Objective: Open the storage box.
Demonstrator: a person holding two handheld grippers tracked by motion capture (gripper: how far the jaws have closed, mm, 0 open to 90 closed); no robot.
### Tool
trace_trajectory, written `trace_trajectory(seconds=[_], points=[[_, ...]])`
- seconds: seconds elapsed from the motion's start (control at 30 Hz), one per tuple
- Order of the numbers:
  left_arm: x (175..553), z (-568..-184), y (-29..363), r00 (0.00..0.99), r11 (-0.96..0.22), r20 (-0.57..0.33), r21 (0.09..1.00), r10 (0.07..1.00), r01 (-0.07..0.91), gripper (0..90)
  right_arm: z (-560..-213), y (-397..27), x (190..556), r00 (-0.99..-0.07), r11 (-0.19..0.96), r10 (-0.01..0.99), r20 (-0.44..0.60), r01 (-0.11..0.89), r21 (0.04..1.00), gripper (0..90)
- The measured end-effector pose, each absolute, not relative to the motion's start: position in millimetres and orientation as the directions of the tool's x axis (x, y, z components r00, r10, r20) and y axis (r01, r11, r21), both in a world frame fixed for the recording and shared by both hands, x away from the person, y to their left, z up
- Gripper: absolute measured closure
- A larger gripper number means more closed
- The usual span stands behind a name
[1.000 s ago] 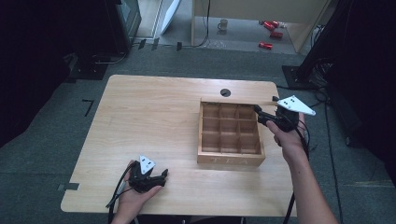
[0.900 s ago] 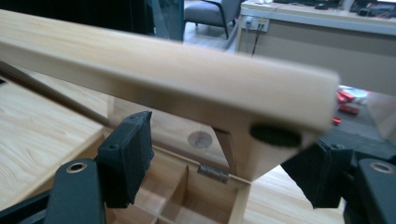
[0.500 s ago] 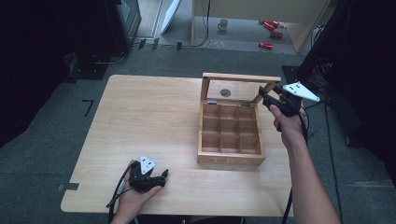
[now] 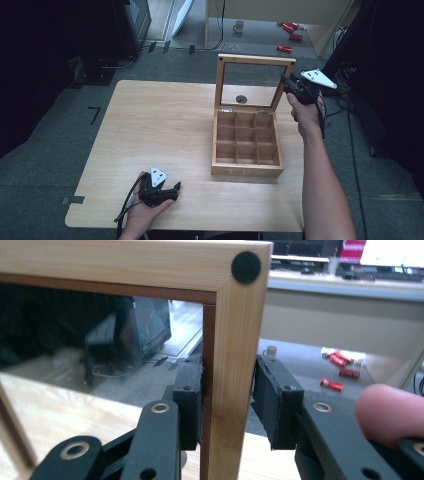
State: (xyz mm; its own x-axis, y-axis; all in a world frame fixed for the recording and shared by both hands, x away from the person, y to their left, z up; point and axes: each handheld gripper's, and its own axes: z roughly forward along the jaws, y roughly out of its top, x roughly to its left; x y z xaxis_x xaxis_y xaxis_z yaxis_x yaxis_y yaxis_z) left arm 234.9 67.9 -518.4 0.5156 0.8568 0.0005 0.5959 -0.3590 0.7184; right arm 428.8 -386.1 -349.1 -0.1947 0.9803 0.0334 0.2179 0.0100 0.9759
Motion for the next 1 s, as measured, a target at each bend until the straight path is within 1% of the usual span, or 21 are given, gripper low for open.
trace_trajectory(seconds=[0.2, 0.4, 0.67, 0.83, 0.87, 0.93, 1.0], points=[[234.7, -518.2, 69.0, 0.524, -0.359, -0.009, 0.719, 0.852, 0.596, 21.9, -350.1, -383.9, 450.1, -0.148, -0.050, 0.985, 0.089, 0.249, 0.967, 67.0], [234.6, -518.2, 69.2, 0.528, -0.361, -0.009, 0.719, 0.849, 0.593, 21.9, -349.3, -383.3, 464.5, -0.129, -0.061, 0.986, 0.102, 0.287, 0.956, 67.2], [234.2, -518.2, 68.8, 0.531, -0.362, -0.010, 0.720, 0.847, 0.592, 21.9, -350.2, -380.6, 475.5, -0.098, -0.070, 0.990, 0.105, 0.310, 0.948, 67.4], [234.0, -518.2, 69.0, 0.533, -0.361, -0.014, 0.721, 0.846, 0.591, 21.9, -350.5, -380.2, 476.4, -0.091, -0.088, 0.988, 0.122, 0.314, 0.945, 66.6], [233.9, -518.2, 68.8, 0.534, -0.362, -0.012, 0.721, 0.846, 0.591, 21.9, -350.1, -380.5, 475.6, -0.093, -0.090, 0.988, 0.125, 0.318, 0.944, 63.9], [233.9, -518.3, 68.4, 0.534, -0.363, -0.011, 0.721, 0.845, 0.590, 21.9, -349.9, -380.2, 473.0, -0.086, -0.081, 0.990, 0.116, 0.332, 0.940, 50.7], [233.7, -518.2, 68.2, 0.535, -0.367, -0.008, 0.719, 0.845, 0.590, 21.9, -350.7, -380.2, 467.7, -0.092, -0.081, 0.989, 0.119, 0.337, 0.938, 40.6]])
